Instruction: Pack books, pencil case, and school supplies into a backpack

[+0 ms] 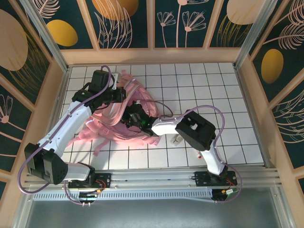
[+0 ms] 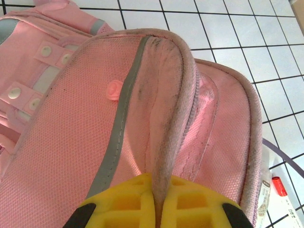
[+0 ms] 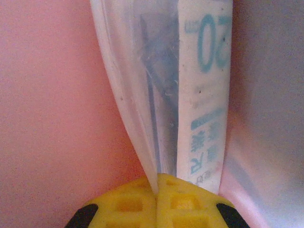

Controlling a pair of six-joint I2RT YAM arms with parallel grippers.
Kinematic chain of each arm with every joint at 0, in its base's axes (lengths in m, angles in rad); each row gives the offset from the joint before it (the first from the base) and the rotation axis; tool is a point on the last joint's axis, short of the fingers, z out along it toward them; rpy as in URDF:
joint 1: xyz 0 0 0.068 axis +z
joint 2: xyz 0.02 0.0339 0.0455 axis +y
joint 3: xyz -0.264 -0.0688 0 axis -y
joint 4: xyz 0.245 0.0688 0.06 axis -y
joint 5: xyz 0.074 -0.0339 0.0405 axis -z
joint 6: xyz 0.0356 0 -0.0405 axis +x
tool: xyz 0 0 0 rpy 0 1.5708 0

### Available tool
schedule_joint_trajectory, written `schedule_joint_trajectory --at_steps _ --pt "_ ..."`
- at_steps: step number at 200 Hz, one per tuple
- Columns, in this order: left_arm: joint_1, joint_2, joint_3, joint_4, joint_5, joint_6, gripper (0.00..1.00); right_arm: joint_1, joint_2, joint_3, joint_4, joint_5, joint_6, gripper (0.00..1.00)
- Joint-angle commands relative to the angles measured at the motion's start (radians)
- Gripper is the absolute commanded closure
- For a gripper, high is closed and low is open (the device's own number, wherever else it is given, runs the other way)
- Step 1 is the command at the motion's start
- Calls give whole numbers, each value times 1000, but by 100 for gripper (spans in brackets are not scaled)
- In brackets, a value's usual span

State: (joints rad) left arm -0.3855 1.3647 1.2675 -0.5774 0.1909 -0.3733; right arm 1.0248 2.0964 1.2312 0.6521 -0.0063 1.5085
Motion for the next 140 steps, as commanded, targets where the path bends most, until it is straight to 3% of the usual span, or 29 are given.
schedule_joint_trajectory --at_steps 1,32,50,87,110,140 --pt "-7 -33 9 104 43 -26 100 -16 4 38 72 84 35 100" --pt "-7 -53 9 79 13 -5 100 -51 -64 -38 157 94 53 100" --pt "-6 -57 4 71 -2 2 100 -67 -91 -26 101 96 2 100" --pt "-7 -42 4 85 13 -7 100 -8 7 27 67 48 46 100" --pt "-7 -40 3 93 9 -10 100 39 17 77 -65 28 5 75" --pt "-7 -58 -29 105 -34 -4 100 2 -105 15 -312 -5 -58 61"
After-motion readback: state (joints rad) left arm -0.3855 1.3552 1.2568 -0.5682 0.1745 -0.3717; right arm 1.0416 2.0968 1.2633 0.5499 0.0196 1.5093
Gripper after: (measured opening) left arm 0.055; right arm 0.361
